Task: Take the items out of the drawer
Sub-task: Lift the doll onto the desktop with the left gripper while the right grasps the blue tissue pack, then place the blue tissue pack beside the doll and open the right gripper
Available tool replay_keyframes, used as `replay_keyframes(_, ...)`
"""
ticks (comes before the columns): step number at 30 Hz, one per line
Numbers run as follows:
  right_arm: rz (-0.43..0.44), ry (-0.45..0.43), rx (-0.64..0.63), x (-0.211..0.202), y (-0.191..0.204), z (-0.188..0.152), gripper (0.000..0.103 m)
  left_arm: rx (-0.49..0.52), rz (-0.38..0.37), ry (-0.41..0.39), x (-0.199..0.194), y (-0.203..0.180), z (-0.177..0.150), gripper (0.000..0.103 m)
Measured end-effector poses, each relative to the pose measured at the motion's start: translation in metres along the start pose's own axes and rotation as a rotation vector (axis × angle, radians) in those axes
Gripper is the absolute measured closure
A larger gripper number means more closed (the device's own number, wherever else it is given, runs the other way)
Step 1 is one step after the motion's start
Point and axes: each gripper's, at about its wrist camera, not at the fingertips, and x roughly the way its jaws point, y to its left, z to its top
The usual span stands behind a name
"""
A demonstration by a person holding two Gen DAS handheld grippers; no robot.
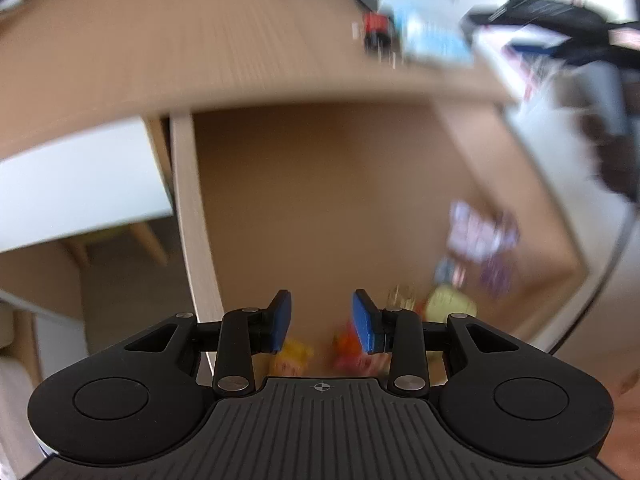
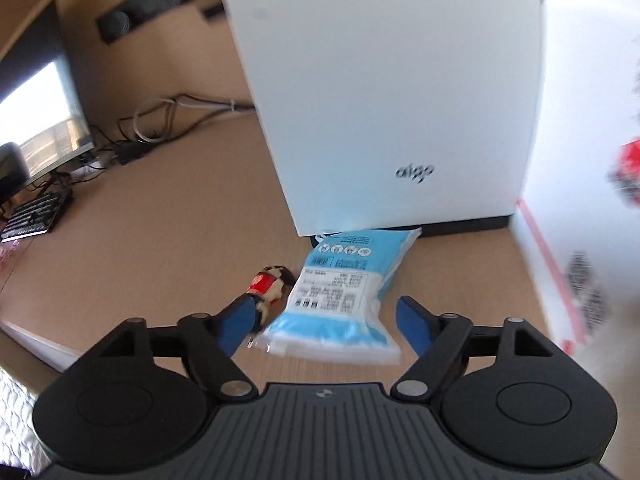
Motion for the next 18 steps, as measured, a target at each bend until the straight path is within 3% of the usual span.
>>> replay_keyframes(2,-0.019,-0.003,-0.014,-0.024,0.001,-0.017,0.017,-0.014,-0.024,0.090,0.015,-0.003,0.003,0.066)
replay_keyframes(5,-0.003,0.074,0.033,-0.035,0.002,-0.039,0.017,-0.079,-0.078,0.211,0.041,-0.008,0.007,0.066)
replay_keyframes(11,0.035,0.280,0.071,-0.036,0.004,-0.096,0.017,-0.071,-0.078,0.307,0.063,-0.018,0.007,0.066)
replay_keyframes(13,0.086,0.356,0.084,-0.031,0.009,-0.112,0.017,-0.084,-0.071,0.276,0.056,-0.016,0.007,0.067)
replay_keyframes(18,0.156,0.516,0.057,-0.006,0.040,-0.139,0.016,-0.105,-0.034,0.055,0.005,-0.003,0.013,0.067)
